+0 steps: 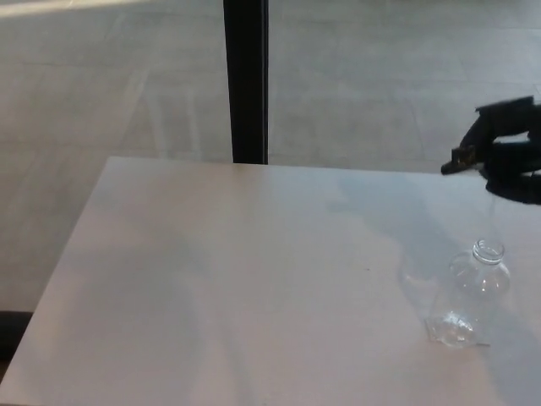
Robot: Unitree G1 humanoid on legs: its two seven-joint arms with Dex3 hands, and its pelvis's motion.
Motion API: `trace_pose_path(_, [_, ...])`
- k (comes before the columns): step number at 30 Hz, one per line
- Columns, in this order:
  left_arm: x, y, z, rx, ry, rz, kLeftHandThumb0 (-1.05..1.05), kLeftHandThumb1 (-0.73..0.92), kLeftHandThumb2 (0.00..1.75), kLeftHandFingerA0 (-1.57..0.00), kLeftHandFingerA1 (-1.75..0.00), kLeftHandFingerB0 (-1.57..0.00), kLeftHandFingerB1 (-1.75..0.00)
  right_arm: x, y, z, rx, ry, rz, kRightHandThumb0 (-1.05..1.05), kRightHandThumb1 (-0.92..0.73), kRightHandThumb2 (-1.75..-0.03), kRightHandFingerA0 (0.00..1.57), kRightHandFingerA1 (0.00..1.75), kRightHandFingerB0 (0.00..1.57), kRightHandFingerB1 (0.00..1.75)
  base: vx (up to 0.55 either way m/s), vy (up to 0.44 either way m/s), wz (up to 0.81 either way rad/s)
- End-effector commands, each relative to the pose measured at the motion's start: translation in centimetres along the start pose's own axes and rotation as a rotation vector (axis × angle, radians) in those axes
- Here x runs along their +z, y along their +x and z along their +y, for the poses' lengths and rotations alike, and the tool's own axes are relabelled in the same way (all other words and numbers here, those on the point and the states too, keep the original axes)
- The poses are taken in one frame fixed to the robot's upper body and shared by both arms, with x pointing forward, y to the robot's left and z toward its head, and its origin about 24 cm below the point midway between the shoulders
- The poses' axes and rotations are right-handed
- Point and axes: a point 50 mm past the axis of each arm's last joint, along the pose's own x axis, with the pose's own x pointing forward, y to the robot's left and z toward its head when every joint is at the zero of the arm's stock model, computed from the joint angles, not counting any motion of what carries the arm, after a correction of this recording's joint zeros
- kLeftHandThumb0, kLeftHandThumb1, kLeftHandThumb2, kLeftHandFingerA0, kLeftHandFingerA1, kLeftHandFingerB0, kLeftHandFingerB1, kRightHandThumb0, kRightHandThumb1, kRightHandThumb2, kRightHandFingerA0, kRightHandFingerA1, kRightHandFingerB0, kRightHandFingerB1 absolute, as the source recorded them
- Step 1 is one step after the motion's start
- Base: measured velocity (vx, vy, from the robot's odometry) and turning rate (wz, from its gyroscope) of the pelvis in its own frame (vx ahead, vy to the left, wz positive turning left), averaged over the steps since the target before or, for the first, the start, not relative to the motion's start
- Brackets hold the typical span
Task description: The robot uses its right hand to grab and lift the lid of the spray bottle kept in the middle of the desk and places the lid on the right side of the bottle
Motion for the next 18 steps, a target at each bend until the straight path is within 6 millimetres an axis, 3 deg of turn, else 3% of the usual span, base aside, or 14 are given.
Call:
trace_pose_path(1, [0.6, -0.1, 0.6, -0.001, -0.026, -0.034, -0.88, 0.85, 0.66, -0.58, -0.49, -0.43, -0.38, -0.4, 0.5, -2.1, -0.094, 0.011, -0.003, -0.22, -0.60, -0.82, 0.99, 1.69, 0.94, 0.76, 0.00, 0.000, 0.00])
trace_pose_path(5, [0.5, -0.1, 0.5, -0.004, -0.039, -0.034, -0.86, 0.86, 0.66, -0.59, -0.50, -0.43, -0.39, -1.3, 0.7, -4.0, -0.115, 0.024, 0.031, -0.25, -0.62, -0.82, 0.97, 1.63, 0.93, 0.81, 0.00, 0.000, 0.00])
trace_pose_path(10, [0.4, -0.2, 0.6, 0.002, -0.039, -0.033, -0.88, 0.86, 0.66, -0.60, -0.50, -0.43, -0.39, -2.7, 0.8, -6.2, -0.124, -0.032, 0.077, -0.21, -0.62, -0.75, 0.93, 1.59, 0.95, 0.67, 0.00, 0.000, 0.00])
trace_pose_path(12, [0.5, -0.2, 0.6, -0.003, -0.025, -0.031, -0.88, 0.87, 0.66, -0.59, -0.50, -0.42, -0.39, -3.3, 0.8, -7.6, -0.164, -0.021, 0.101, -0.26, -0.65, -0.81, 0.92, 1.68, 0.92, 0.79, 0.00, 0.000, 0.00])
trace_pose_path(15, [0.4, -0.2, 0.6, -0.004, -0.034, -0.026, -0.88, 0.86, 0.66, -0.57, -0.48, -0.41, -0.38, -3.5, 0.3, -9.5, -0.224, 0.041, 0.149, -0.27, -0.68, -0.79, 0.88, 1.71, 0.93, 0.79, 0.00, 0.000, 0.00])
trace_pose_path(17, [0.3, -0.1, 0.5, -0.004, -0.037, -0.025, -0.87, 0.86, 0.67, -0.57, -0.48, -0.41, -0.38, -4.3, -0.3, -10.0, -0.245, 0.076, 0.191, -0.25, -0.69, -0.78, 0.84, 1.69, 0.93, 0.79, 0.00, 0.000, 0.00])
trace_pose_path(18, [0.3, -0.1, 0.4, -0.004, -0.044, -0.025, -0.87, 0.86, 0.66, -0.57, -0.49, -0.42, -0.39, -5.4, -1.0, -9.2, -0.257, 0.134, 0.229, -0.21, -0.65, -0.85, 0.90, 1.65, 0.93, 0.81, 0.00, 0.000, 0.00])
